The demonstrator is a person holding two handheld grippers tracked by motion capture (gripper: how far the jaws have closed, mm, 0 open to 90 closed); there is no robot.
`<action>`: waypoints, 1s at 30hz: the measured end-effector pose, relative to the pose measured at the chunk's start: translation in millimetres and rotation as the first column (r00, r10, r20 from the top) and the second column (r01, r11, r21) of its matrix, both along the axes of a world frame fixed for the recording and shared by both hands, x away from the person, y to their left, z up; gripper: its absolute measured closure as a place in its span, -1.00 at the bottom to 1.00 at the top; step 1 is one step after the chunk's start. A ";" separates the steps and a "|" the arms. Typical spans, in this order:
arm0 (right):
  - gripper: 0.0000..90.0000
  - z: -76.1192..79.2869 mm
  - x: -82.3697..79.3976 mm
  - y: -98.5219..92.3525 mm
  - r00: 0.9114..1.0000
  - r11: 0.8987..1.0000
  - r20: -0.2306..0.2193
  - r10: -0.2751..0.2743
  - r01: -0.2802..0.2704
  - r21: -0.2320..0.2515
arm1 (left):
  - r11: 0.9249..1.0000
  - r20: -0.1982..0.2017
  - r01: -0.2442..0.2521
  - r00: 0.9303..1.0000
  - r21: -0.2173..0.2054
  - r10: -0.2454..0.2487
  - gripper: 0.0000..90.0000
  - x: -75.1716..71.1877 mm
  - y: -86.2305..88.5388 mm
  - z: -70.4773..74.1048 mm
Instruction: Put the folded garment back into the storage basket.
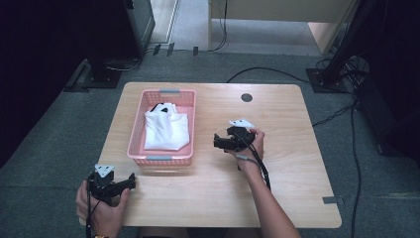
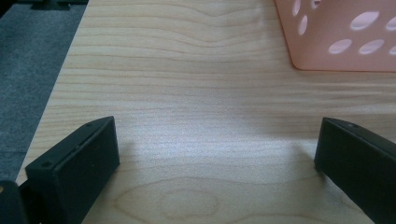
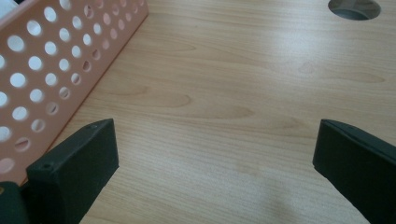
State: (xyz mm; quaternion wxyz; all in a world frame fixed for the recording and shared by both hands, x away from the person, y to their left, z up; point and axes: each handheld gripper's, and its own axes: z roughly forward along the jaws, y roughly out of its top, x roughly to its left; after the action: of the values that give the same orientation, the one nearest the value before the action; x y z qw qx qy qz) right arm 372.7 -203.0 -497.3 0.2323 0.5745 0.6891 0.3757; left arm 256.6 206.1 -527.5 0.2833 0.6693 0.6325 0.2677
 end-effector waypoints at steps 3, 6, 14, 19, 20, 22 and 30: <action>-1.00 -2.8 -1.1 -1.4 1.000 1.000 -0.004 -0.001 0.001 -0.002 | 1.000 0.000 0.000 1.000 0.000 0.000 -1.00 0.0 0.0 0.0; -1.00 -6.8 -3.3 -3.6 1.000 1.000 -0.008 -0.005 0.005 -0.009 | 1.000 0.000 0.000 1.000 0.000 0.000 -1.00 0.0 0.0 0.0; -1.00 -14.8 -7.7 -8.9 1.000 0.999 -0.011 -0.018 0.018 -0.038 | 1.000 0.000 0.000 1.000 0.000 0.000 -1.00 0.0 0.0 0.0; -1.00 -20.3 -10.8 -13.7 0.999 0.999 -0.028 -0.028 0.027 -0.044 | 1.000 0.001 0.000 1.000 -0.001 0.000 -1.00 0.0 0.0 -0.1; -1.00 -21.2 -11.8 -14.8 0.999 0.999 -0.023 -0.033 0.032 -0.044 | 1.000 0.001 0.000 1.000 0.000 0.000 -1.00 0.0 0.0 0.0; -0.99 -22.9 -13.4 -16.9 0.999 0.999 -0.024 -0.038 0.037 -0.038 | 1.000 0.001 0.000 1.000 0.000 0.000 -1.00 0.0 0.0 0.0; -0.99 -30.3 -18.8 -22.6 0.998 0.996 -0.034 -0.046 0.043 -0.074 | 1.000 0.001 0.000 1.000 -0.001 0.000 -1.00 0.0 0.0 -0.1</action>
State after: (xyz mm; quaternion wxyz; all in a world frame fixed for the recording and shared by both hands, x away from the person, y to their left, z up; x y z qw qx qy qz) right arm 354.0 -225.6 -527.6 0.2493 0.5874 0.6934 0.3345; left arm 256.6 206.1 -527.6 0.2839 0.6691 0.6324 0.2679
